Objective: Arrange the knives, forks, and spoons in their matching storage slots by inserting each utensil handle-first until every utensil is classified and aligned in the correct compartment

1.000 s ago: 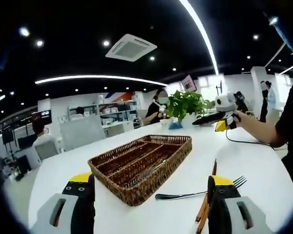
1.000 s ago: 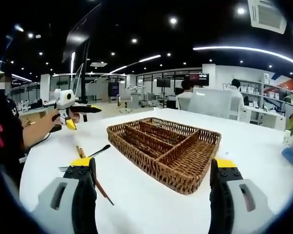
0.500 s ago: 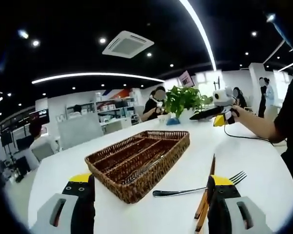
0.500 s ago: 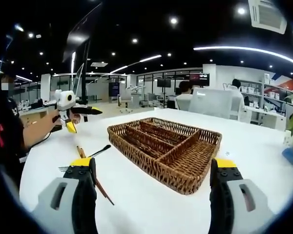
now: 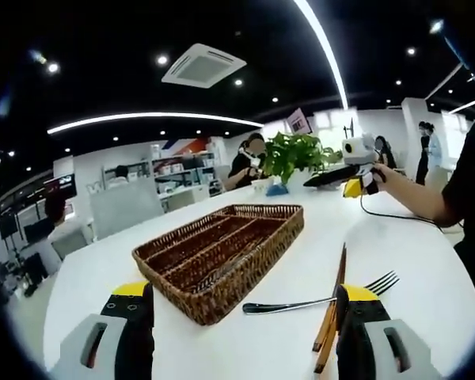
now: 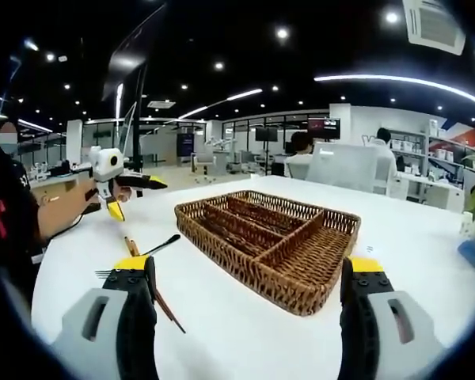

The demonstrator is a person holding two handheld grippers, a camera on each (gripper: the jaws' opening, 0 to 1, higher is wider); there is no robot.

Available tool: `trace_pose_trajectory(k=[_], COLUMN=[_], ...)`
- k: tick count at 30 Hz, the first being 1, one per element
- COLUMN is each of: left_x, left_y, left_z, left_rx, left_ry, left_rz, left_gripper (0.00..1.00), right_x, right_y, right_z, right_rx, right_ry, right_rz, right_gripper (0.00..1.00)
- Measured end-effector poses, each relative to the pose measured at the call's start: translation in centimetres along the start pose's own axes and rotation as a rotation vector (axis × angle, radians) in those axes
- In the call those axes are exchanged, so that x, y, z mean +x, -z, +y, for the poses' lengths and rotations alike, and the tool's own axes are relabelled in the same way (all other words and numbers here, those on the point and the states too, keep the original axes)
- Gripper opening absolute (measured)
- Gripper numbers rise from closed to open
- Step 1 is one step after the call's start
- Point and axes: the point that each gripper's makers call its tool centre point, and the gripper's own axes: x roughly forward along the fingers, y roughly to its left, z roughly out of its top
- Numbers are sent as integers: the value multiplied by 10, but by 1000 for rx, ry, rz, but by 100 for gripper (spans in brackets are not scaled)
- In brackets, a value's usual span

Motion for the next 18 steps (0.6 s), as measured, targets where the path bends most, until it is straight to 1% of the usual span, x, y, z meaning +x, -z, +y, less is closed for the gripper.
trace_pose_trajectory(k=[7,11,14,16,18], left_x=[3,5,10,14,18], left_y=[7,11,23,36,47], left_z=[-4,-10,-20,-30,-40], left_rx=[-12,-16,-35,-78,-102], left_ry=[22,42,78,116,157], left_rz=[35,54,111,173,222], left_gripper=[100,100,100,100,100], right_x=[1,3,3,2,2], right_y=[0,1,2,2,2], right_z=[2,7,7,6,5], right_rx=[-4,-15,-18,-17,-15], right_ry=[-4,-16,-19,-16,-15], right_rz=[1,9,11,11,10], right_gripper=[99,99,99,99,99])
